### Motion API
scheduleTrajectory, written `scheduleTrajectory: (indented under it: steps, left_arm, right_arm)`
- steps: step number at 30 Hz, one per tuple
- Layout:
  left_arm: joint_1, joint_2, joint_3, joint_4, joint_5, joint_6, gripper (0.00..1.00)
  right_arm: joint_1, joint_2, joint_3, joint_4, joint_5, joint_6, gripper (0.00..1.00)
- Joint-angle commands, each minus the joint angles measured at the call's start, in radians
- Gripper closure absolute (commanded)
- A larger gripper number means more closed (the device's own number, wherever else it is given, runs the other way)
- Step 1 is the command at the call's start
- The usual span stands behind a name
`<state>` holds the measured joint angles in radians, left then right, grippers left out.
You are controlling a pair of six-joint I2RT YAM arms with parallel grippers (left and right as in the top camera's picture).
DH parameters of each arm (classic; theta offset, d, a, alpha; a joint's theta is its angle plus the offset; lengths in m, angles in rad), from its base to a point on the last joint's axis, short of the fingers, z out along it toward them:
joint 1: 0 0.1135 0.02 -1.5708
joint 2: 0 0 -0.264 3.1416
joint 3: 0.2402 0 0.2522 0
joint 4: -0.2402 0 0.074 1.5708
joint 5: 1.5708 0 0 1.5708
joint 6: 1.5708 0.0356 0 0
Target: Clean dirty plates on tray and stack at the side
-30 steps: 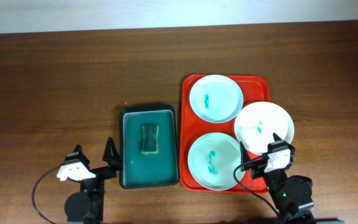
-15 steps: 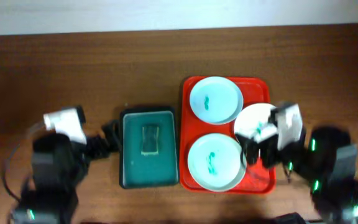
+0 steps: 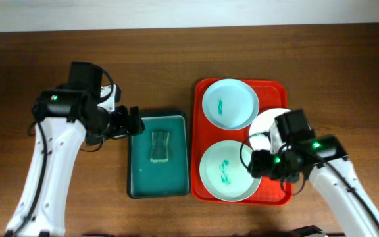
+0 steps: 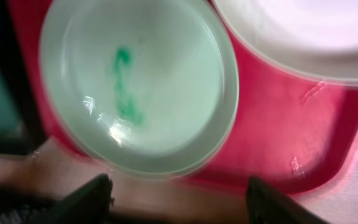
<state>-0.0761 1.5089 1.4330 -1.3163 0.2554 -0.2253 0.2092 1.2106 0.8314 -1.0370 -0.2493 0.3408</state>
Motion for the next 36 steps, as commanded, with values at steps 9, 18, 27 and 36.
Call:
scheduleTrajectory:
  steps: [9,18,27,36]
  left_arm:
    - [-0.342,0.055,-0.380,0.442,-0.178,-0.128,0.41]
    - [-0.342,0.214,-0.545,0.693,-0.211,-0.129,1.00]
    - [-0.334,0.194,-0.241,0.426,-0.354,-0.095,0.53]
    - [-0.331,0.387,-0.335,0.652,-0.349,-0.095,1.00]
  right_arm:
    - [-0.001,0.055,-0.128,0.154,0.071,0.072,0.43]
    - [-0.001,0.055,-0.128,0.155,0.071,0.072,0.47]
    - [-0.001,0.055,-0.128,0.155,0.070,0.073,0.48]
    - [-0.001,0.055,-0.128,0.152,0.066,0.073,0.48]
